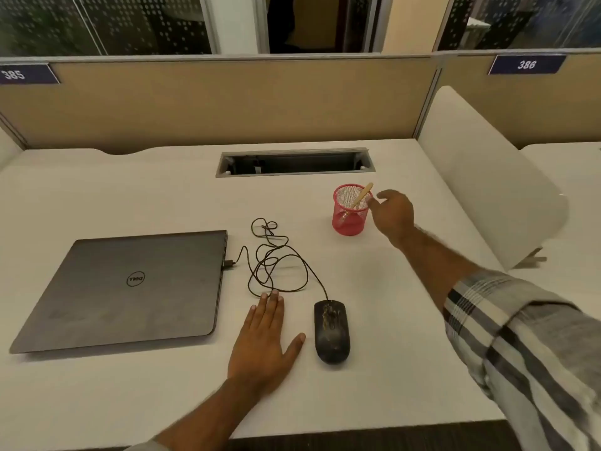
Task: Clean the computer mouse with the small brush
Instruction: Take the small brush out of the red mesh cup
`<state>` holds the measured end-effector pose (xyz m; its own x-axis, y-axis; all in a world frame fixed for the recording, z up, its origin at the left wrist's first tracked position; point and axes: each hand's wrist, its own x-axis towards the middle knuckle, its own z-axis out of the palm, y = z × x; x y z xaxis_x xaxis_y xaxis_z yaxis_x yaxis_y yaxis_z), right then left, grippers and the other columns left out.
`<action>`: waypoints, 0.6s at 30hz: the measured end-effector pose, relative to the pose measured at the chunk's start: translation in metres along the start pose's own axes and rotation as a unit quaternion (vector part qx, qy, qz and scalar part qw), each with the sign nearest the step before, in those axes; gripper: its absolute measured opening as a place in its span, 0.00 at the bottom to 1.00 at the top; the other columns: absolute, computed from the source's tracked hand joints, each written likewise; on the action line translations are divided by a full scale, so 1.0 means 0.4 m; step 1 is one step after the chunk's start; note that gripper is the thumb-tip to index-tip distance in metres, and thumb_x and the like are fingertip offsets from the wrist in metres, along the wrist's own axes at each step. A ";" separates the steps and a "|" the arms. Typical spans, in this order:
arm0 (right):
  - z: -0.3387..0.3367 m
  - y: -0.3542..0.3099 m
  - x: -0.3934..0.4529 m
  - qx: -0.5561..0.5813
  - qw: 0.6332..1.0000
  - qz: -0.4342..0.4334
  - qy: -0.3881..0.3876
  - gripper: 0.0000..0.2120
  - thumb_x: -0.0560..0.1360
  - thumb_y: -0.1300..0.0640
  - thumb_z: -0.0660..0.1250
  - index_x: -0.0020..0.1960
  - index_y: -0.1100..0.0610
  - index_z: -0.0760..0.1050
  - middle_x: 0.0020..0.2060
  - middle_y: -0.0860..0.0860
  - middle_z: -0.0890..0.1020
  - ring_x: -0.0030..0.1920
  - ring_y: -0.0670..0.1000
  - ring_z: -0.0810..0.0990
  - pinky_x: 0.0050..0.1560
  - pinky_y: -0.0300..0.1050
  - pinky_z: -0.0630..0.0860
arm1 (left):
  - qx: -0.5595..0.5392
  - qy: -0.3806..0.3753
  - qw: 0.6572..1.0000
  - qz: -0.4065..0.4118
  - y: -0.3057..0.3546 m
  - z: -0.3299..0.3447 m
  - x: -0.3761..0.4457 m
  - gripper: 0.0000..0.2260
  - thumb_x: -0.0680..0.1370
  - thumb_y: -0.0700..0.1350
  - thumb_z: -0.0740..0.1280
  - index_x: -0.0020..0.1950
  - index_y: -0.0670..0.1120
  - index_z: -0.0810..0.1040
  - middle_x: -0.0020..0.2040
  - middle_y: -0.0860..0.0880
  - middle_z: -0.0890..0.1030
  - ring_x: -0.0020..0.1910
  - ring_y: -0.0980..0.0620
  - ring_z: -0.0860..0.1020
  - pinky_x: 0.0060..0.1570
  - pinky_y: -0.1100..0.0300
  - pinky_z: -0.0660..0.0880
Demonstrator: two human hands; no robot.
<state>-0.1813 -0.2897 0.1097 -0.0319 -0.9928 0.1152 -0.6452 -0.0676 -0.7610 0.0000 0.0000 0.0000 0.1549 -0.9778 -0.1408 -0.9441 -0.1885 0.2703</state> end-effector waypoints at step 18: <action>0.082 -0.041 0.134 0.022 0.995 0.098 -0.017 0.16 0.76 0.54 0.70 0.57 0.65 0.80 0.53 0.60 0.84 0.51 0.59 0.82 0.51 0.48 0.79 | 0.006 0.037 0.999 0.007 -0.001 0.004 0.001 0.38 0.77 0.71 0.36 0.80 0.51 0.32 0.80 0.56 0.31 0.77 0.59 0.30 0.78 0.57 0.35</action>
<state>-0.1473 -0.3450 0.1074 -0.1277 -0.9900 -0.0595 -0.5956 0.1245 -0.7936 -0.0002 -0.0002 -0.0018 0.1616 -0.9846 -0.0668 -0.9498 -0.1736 0.2604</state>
